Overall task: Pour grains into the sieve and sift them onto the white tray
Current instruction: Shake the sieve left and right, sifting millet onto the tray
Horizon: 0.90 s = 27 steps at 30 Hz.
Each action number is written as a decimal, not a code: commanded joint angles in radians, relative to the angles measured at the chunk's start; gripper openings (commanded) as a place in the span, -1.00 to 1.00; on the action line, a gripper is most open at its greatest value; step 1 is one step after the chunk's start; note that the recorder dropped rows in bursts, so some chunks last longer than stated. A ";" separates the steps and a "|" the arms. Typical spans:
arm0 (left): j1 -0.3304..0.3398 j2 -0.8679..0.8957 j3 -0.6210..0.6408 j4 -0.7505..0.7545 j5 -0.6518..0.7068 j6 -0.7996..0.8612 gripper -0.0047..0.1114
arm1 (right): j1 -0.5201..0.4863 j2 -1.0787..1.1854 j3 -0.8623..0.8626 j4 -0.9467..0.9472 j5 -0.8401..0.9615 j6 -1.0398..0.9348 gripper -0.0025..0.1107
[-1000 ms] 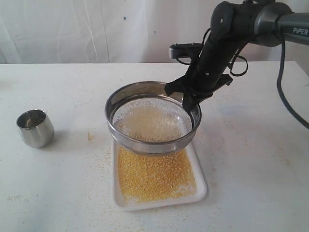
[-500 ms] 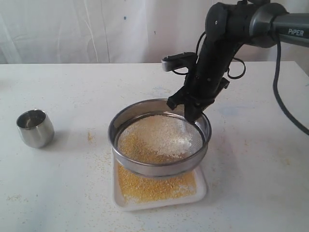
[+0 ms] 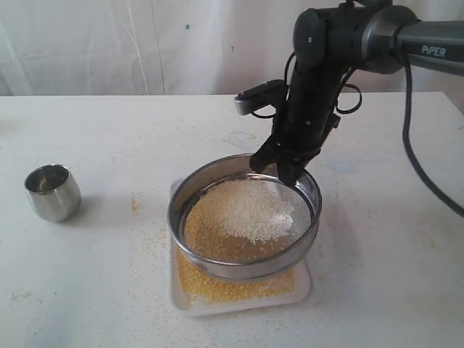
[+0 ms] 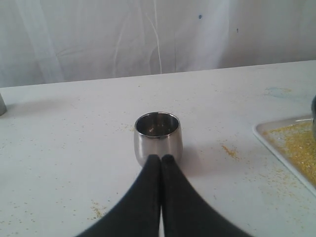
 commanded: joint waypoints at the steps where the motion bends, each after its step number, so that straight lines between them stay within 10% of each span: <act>1: 0.005 -0.004 0.004 0.001 -0.003 0.000 -0.92 | 0.004 -0.016 -0.002 -0.059 -0.048 0.195 -0.96; 4: 0.005 -0.004 0.004 0.001 -0.003 0.000 -0.92 | 0.038 -0.020 0.001 0.102 0.060 -0.134 -0.96; 9: 0.005 -0.004 0.004 0.001 -0.003 0.000 -0.92 | 0.032 -0.022 -0.001 -0.116 -0.110 0.241 -0.96; 13: 0.005 -0.004 0.004 0.001 -0.003 0.000 -0.92 | 0.049 -0.026 -0.001 0.105 -0.004 -0.113 -0.96; 17: 0.005 -0.004 0.004 0.001 -0.003 0.000 -0.92 | 0.035 -0.026 -0.001 -0.091 -0.129 0.200 -0.96; 22: 0.005 -0.004 0.004 0.001 -0.003 0.000 -0.92 | 0.041 -0.029 0.001 0.104 -0.036 -0.114 -0.96; 27: 0.005 -0.004 0.004 0.001 -0.003 0.000 -0.92 | 0.020 -0.029 0.001 -0.010 -0.112 0.196 -0.96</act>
